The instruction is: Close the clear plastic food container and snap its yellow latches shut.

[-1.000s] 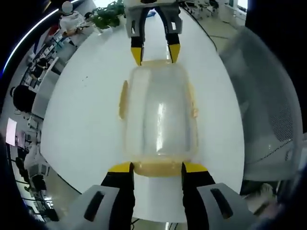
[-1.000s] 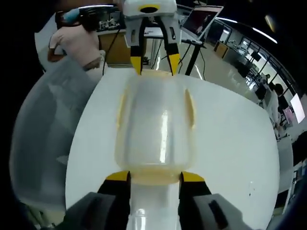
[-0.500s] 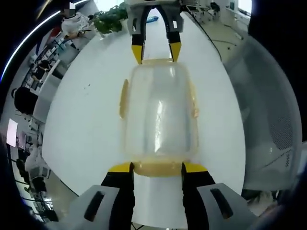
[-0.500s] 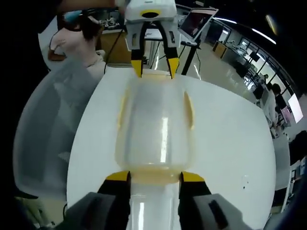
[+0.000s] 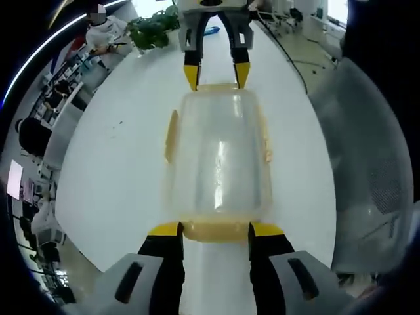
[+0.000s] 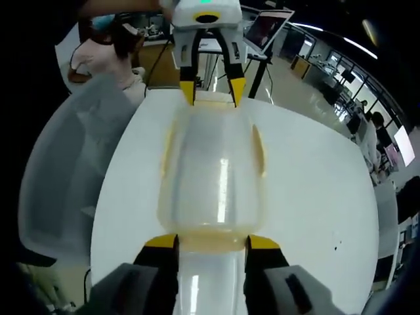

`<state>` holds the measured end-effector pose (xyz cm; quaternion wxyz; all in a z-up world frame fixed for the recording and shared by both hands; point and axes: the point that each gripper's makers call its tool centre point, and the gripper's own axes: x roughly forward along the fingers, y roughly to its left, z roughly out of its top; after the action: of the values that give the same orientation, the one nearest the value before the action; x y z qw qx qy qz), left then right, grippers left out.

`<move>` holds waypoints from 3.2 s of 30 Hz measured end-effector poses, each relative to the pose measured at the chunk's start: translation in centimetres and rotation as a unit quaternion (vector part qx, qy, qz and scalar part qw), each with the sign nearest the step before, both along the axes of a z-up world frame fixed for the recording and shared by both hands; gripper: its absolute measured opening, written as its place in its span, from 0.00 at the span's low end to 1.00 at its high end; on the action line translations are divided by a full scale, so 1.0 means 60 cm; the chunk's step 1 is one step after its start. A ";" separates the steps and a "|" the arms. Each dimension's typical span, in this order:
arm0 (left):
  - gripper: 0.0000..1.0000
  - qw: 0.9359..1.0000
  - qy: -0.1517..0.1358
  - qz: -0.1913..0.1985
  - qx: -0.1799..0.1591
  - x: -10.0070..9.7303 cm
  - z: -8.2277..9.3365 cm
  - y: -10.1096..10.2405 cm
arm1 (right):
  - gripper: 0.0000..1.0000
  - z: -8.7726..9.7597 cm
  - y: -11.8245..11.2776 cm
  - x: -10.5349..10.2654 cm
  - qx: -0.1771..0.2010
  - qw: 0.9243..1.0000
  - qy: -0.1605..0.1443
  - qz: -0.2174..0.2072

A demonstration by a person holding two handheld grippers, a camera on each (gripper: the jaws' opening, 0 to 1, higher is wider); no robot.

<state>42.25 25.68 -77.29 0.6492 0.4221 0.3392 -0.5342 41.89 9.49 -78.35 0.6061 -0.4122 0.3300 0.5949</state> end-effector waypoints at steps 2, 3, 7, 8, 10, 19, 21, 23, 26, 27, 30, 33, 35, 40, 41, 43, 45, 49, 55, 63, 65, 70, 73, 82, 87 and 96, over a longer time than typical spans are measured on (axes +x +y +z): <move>0.35 1.000 0.001 -0.002 -0.001 0.001 -0.002 -0.008 | 0.36 -0.001 -0.006 -0.001 0.001 1.000 0.001 -0.001; 0.35 1.000 0.004 -0.002 0.000 0.001 -0.004 -0.012 | 0.36 -0.001 -0.010 -0.002 0.001 1.000 0.001 -0.001; 0.35 1.000 0.006 -0.004 0.005 0.003 -0.008 -0.028 | 0.36 -0.004 -0.024 -0.001 0.000 1.000 0.002 -0.003; 0.35 1.000 0.006 -0.006 0.005 0.004 -0.007 -0.034 | 0.36 -0.005 -0.028 0.000 0.000 1.000 0.003 -0.004; 0.35 1.000 0.005 -0.007 0.004 0.007 -0.007 -0.043 | 0.36 -0.007 -0.040 0.001 0.001 1.000 0.005 -0.009; 0.35 1.000 0.005 -0.019 0.001 0.019 -0.005 -0.076 | 0.36 -0.006 -0.073 0.006 0.001 1.000 0.002 -0.021; 0.35 1.000 0.004 -0.021 0.000 0.021 -0.005 -0.084 | 0.36 -0.007 -0.080 0.008 0.000 1.000 0.003 -0.022; 0.35 1.000 0.003 -0.021 -0.001 0.025 -0.005 -0.090 | 0.36 -0.006 -0.085 0.010 -0.001 1.000 -0.001 -0.023; 0.35 1.000 0.003 -0.022 -0.002 0.030 -0.007 -0.095 | 0.36 -0.008 -0.091 0.014 -0.001 1.000 -0.002 -0.026; 0.35 1.000 0.004 -0.022 -0.004 0.030 -0.007 -0.098 | 0.36 -0.008 -0.094 0.015 -0.002 1.000 -0.001 -0.026; 0.35 1.000 0.002 -0.021 -0.006 0.035 -0.008 -0.105 | 0.36 -0.008 -0.101 0.018 -0.002 1.000 -0.001 -0.028; 0.35 1.000 0.002 -0.022 -0.007 0.040 -0.011 -0.111 | 0.36 -0.010 -0.108 0.022 -0.002 1.000 0.005 -0.031; 0.35 1.000 0.002 -0.022 -0.007 0.042 -0.014 -0.117 | 0.36 -0.012 -0.112 0.023 -0.003 1.000 0.006 -0.030; 0.35 1.000 0.002 -0.023 -0.010 0.042 -0.017 -0.136 | 0.36 -0.016 -0.132 0.024 -0.008 1.000 0.004 -0.030; 0.35 1.000 0.002 -0.023 -0.012 0.042 -0.018 -0.141 | 0.36 -0.017 -0.137 0.024 -0.009 0.999 0.004 -0.030; 0.36 1.000 0.003 -0.023 -0.013 0.042 -0.021 -0.150 | 0.36 -0.018 -0.146 0.024 -0.011 0.999 0.003 -0.030; 0.36 1.000 0.004 -0.024 -0.012 0.040 -0.025 -0.158 | 0.36 -0.019 -0.153 0.022 -0.013 0.999 0.004 -0.030; 0.36 1.000 0.007 -0.025 -0.015 0.038 -0.027 -0.174 | 0.36 -0.024 -0.168 0.020 -0.018 0.999 0.004 -0.031; 0.36 1.000 0.007 -0.023 -0.013 0.039 -0.035 -0.191 | 0.36 -0.029 -0.187 0.021 -0.017 0.999 0.007 -0.031; 0.35 1.000 0.017 -0.014 -0.015 0.038 -0.049 -0.213 | 0.36 -0.038 -0.208 0.024 -0.025 0.999 0.005 -0.025; 0.35 1.000 0.020 -0.014 -0.017 0.037 -0.052 -0.220 | 0.36 -0.041 -0.216 0.024 -0.029 0.999 0.005 -0.024; 0.35 0.999 0.021 -0.016 -0.019 0.040 -0.056 -0.233 | 0.36 -0.045 -0.229 0.027 -0.033 0.999 0.006 -0.026; 0.35 0.999 0.022 -0.018 -0.022 0.041 -0.058 -0.242 | 0.36 -0.046 -0.238 0.027 -0.034 0.999 0.007 -0.029; 0.35 0.999 0.032 -0.020 -0.028 0.031 -0.064 -0.270 | 0.36 -0.054 -0.266 0.018 -0.044 0.998 0.017 -0.030; 0.35 0.999 0.033 -0.016 -0.031 0.028 -0.066 -0.288 | 0.36 -0.059 -0.284 0.017 -0.051 0.998 0.017 -0.029; 0.35 0.998 0.047 -0.011 -0.033 0.018 -0.066 -0.311 | 0.36 -0.069 -0.307 0.010 -0.061 0.997 0.028 -0.027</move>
<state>43.31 7.01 -81.25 0.6398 0.3787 0.3469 -0.5718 42.51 -8.94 -82.47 0.5859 -0.4231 0.3933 0.5684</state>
